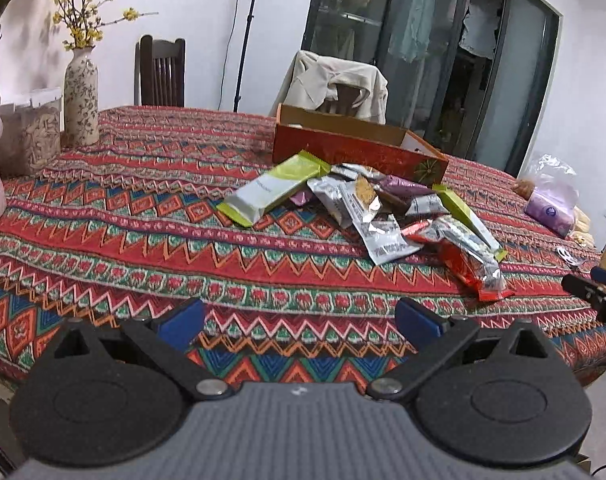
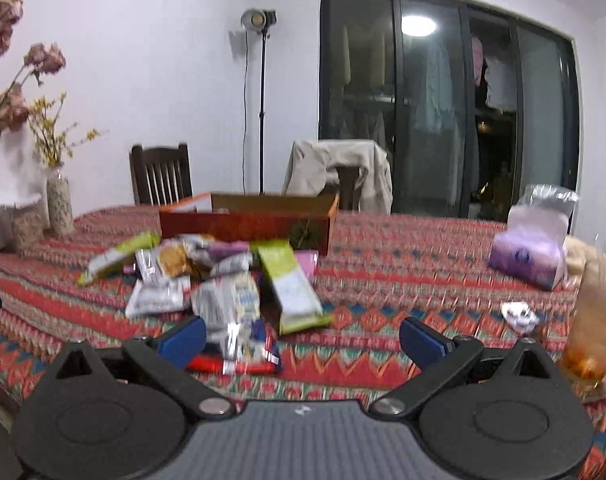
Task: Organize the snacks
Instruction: 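Withdraw the left gripper from the box back toward the snack pile, then grasp a white packet with a cookie picture using the left gripper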
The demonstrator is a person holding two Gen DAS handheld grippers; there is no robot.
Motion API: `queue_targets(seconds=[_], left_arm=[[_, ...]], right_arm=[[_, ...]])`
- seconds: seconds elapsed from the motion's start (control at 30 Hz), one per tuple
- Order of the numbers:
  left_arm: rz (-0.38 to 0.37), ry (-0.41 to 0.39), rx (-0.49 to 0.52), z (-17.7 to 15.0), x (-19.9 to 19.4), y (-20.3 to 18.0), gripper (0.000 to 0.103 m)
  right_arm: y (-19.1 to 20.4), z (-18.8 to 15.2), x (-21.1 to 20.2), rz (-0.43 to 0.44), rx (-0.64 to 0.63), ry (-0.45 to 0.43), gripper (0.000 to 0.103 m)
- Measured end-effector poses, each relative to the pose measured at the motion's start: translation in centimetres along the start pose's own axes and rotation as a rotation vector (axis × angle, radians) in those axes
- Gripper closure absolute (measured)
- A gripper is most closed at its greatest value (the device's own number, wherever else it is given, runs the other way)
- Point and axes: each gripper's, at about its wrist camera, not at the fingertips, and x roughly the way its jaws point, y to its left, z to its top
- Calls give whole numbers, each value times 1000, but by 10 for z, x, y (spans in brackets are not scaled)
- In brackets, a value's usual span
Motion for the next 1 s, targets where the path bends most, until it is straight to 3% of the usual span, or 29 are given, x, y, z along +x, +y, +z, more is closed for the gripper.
queue_targets(seconds=[0.27, 0.43, 0.6, 0.8, 0.9, 0.97, 1.0], left_arm=[[-1, 7, 46, 4, 24, -10, 0], [-23, -31, 118, 19, 46, -24, 2], [-61, -47, 245, 46, 90, -45, 22], [-72, -49, 477, 71, 155, -78, 21], [-70, 28, 521, 78, 190, -88, 21], [-90, 30, 545, 79, 204, -92, 22], [-91, 32, 561, 79, 209, -94, 23]], right_arm=[[3, 5, 15, 23, 26, 9, 1], [4, 10, 33, 57, 55, 43, 3], [16, 22, 62, 125, 41, 78, 12], [33, 44, 105, 155, 0, 92, 16], [37, 56, 128, 170, 1, 100, 23], [40, 63, 146, 187, 0, 123, 37], [42, 66, 155, 193, -1, 134, 39]])
